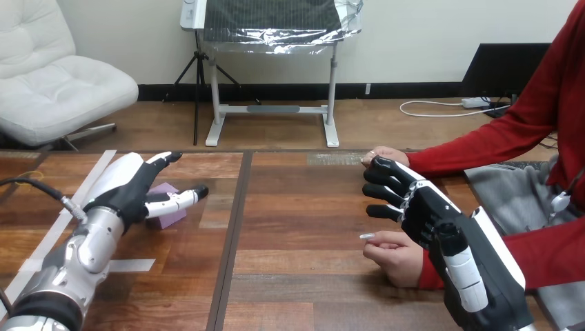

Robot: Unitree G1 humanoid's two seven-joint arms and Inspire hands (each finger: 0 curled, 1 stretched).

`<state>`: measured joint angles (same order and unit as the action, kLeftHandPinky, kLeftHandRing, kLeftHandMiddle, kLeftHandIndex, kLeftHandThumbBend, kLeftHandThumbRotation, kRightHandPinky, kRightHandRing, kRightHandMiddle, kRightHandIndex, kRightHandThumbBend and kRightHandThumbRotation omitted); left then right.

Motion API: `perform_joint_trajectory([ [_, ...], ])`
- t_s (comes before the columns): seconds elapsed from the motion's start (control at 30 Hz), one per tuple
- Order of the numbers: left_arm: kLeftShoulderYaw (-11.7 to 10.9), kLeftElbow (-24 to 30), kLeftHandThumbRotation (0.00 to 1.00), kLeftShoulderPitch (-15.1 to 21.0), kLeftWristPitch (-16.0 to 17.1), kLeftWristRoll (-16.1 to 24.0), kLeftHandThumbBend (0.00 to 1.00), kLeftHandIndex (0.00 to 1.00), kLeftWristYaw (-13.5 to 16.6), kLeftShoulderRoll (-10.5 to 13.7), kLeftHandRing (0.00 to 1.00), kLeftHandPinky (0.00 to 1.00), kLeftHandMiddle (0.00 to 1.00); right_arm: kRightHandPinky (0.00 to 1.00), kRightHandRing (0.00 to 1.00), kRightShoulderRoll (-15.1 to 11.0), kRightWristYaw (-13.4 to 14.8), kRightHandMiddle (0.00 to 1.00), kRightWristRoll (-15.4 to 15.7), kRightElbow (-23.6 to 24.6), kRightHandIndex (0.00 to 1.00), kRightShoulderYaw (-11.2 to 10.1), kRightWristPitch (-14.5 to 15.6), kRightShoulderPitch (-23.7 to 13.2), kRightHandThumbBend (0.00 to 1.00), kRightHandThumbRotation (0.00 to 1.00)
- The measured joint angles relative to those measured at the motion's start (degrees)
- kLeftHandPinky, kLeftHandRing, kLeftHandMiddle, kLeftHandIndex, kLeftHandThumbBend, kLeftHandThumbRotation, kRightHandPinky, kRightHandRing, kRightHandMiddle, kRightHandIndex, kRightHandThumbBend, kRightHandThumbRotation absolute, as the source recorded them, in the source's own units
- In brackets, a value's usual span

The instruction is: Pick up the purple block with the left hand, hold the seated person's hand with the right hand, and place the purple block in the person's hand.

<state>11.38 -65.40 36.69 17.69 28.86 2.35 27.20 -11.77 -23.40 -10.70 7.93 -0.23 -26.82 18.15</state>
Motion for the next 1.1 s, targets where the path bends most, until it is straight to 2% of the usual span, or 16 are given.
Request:
perform_joint_trajectory([
  [0.33,2.5,0.0,0.69,0.4,-3.1,3.4,0.59,0.88,0.5,0.4,0.88,0.78,0.89,0.79,0.85,0.0,0.0,0.88,0.0,0.0,0.87,0.0,0.0,-0.4,0.85,1.0],
  [0.67,6.7,-0.2,0.71,1.4,-7.5,8.5,0.64,0.84,1.0,1.0,0.84,0.77,0.85,0.79,0.85,0.0,-0.1,0.87,0.0,0.0,0.87,-0.1,0.0,-0.7,0.85,1.0],
  [1.1,12.0,-0.5,0.71,5.1,-13.3,14.3,0.71,0.8,0.9,1.6,0.81,0.79,0.81,0.78,0.85,0.0,-0.3,0.87,0.0,0.0,0.87,-0.2,0.0,-0.7,0.85,1.0],
])
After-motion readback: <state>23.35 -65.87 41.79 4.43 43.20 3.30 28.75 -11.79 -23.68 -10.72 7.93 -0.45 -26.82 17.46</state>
